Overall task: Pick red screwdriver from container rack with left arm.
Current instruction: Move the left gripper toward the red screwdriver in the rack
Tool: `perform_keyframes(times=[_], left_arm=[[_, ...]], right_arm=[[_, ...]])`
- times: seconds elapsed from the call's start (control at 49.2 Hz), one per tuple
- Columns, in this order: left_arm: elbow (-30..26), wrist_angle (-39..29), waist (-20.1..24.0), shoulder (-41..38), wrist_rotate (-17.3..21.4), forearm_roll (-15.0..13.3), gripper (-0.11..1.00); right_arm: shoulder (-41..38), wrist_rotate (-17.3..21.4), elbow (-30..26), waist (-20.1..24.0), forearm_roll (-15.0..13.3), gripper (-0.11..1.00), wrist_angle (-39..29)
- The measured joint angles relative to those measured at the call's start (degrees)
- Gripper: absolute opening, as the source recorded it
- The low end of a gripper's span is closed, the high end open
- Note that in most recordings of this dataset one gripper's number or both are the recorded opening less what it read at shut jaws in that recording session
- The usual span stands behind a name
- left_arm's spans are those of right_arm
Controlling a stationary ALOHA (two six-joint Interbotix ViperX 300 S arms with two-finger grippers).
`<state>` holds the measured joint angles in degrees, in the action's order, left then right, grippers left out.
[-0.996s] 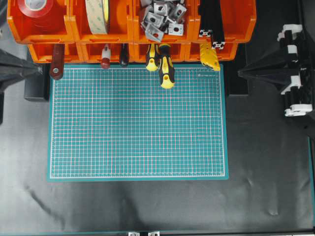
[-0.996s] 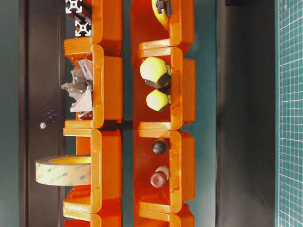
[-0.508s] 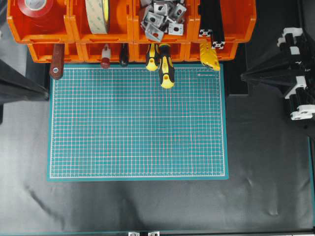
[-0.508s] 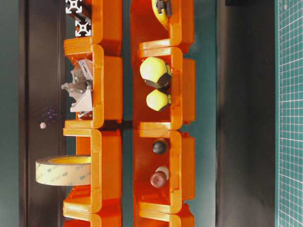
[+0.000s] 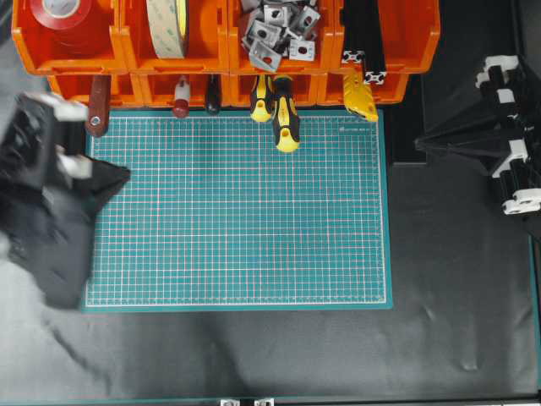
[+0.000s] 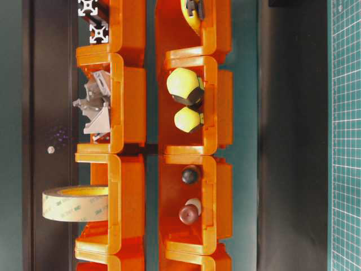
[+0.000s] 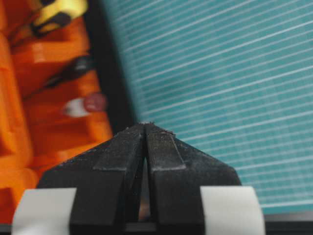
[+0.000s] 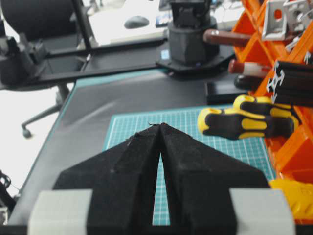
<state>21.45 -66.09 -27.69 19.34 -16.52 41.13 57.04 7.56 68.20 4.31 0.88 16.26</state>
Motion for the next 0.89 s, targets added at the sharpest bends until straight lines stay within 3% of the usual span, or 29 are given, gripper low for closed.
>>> perform_keyframes(times=[0.142, 0.224, 0.386, 0.894], left_arm=[[-0.18, -5.10, -3.25, -8.17, -8.26, 12.48, 0.00], [-0.62, -6.42, -3.08, -11.95, -10.28, 15.29, 0.00], [-0.53, -6.86, -1.41, -16.88, -10.90, 16.17, 0.00], [-0.97, -3.96, 2.11, -17.84, -10.28, 16.26, 0.00]], right_arm=[[0.88, 0.00, -0.09, 0.00, 0.00, 0.00, -2.02], [1.58, 0.00, -0.18, 0.00, -0.09, 0.00, -2.81], [3.16, 0.00, -0.44, 0.00, -0.09, 0.00, -4.04], [3.96, -0.44, -0.44, 0.00, 0.00, 0.00, -7.91]])
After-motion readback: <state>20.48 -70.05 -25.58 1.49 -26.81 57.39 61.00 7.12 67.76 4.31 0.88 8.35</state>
